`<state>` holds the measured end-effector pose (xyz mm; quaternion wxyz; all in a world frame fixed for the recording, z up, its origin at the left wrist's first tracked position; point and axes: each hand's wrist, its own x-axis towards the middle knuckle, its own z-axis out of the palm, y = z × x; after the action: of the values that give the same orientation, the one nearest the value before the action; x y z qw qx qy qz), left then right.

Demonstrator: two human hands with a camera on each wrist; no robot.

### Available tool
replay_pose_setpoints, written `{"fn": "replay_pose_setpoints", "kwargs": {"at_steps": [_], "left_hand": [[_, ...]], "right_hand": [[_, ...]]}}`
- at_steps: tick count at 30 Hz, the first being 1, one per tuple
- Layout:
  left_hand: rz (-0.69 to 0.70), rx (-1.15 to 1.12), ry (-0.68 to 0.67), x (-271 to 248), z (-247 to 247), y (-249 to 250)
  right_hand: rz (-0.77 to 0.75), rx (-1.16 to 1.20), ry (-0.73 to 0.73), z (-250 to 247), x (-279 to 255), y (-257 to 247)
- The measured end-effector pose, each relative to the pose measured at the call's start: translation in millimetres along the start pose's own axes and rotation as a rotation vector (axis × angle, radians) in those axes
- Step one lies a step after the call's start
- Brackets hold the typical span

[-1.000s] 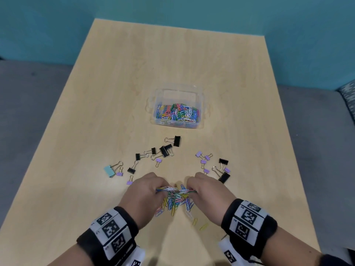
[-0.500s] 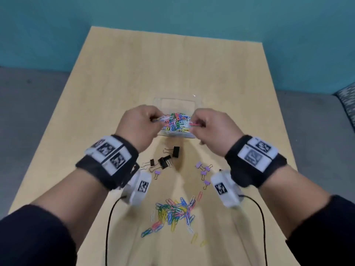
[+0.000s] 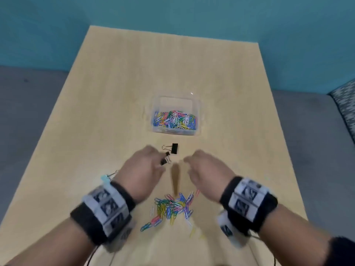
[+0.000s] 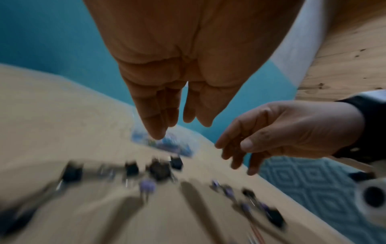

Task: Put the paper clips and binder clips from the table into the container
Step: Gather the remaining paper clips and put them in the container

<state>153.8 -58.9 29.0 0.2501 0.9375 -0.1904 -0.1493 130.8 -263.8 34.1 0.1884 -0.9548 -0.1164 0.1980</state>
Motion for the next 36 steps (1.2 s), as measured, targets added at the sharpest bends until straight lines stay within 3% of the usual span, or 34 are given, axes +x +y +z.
{"fn": "replay_pose_setpoints", "kwargs": {"at_steps": [3,7,10,14,17,21,28,36], "left_hand": [[0.065,0.092,-0.171,-41.3,48.8,1.1],[0.139,0.252,-0.244,-60.4,82.9,-3.7],[0.152,0.234,-0.141,-99.5,83.0,-2.3],[-0.073,0.095,-0.030,-117.8,71.7,-19.0],[-0.184,0.012,-0.072,-125.8,74.5,-23.0],[-0.168,0.033,-0.101,-114.6,89.5,-2.3],[-0.180,0.011,-0.017,-72.1,101.2,11.4],[-0.157,0.045,0.046,-61.8,104.6,-1.4]], "right_hand": [[-0.105,-0.099,-0.136,48.6,-36.7,-3.8],[-0.148,-0.255,-0.163,82.6,-56.3,-2.7],[-0.208,-0.246,-0.131,96.6,-88.8,-10.9],[0.034,-0.081,-0.088,86.7,-104.1,5.2],[0.177,-0.035,-0.140,88.7,-113.1,10.8],[0.160,0.032,-0.090,101.4,-99.9,-5.4],[0.124,0.060,0.017,104.8,-54.8,-31.2],[0.059,-0.061,-0.054,92.9,-45.4,-28.9]]}}
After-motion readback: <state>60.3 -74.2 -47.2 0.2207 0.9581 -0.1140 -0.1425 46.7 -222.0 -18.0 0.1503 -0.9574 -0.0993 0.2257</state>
